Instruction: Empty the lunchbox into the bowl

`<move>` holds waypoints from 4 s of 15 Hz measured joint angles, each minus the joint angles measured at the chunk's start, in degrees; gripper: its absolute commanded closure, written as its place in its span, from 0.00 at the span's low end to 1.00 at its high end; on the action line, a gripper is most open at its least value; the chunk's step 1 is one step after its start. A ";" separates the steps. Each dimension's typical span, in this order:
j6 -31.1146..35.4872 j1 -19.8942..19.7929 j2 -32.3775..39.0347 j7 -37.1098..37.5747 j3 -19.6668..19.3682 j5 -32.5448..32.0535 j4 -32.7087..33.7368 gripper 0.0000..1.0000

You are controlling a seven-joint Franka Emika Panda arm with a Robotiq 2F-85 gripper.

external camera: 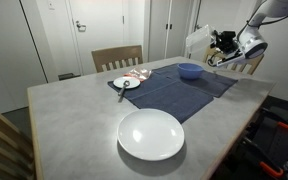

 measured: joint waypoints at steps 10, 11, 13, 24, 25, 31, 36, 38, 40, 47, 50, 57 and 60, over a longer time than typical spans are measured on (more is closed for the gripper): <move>10.70 10.39 -7.58 10.46 -4.21 -7.38 1.88 0.98; 12.31 11.53 -8.54 12.02 -4.32 -8.44 2.17 0.98; 15.64 13.70 -10.23 15.44 -4.37 -10.66 3.04 0.98; 32.34 25.54 -14.58 38.93 -0.42 -28.14 9.40 0.98; 33.74 26.59 -14.60 41.32 0.34 -30.22 9.84 0.98; 43.51 31.29 -14.51 54.74 4.22 -44.95 10.16 0.98; 52.61 33.34 -14.57 66.33 7.13 -57.79 7.99 0.98; 56.64 34.26 -14.56 71.64 8.16 -62.86 5.62 0.98; 58.92 35.49 -14.56 77.50 8.93 -67.97 3.48 0.98; 55.65 41.56 -14.57 90.60 11.99 -83.16 3.22 0.98; 54.30 43.71 -14.53 92.02 13.41 -85.95 4.78 0.98; 54.04 44.12 -13.55 92.09 14.99 -85.85 8.17 0.98; 54.06 44.10 -12.25 92.09 15.18 -85.68 9.74 0.67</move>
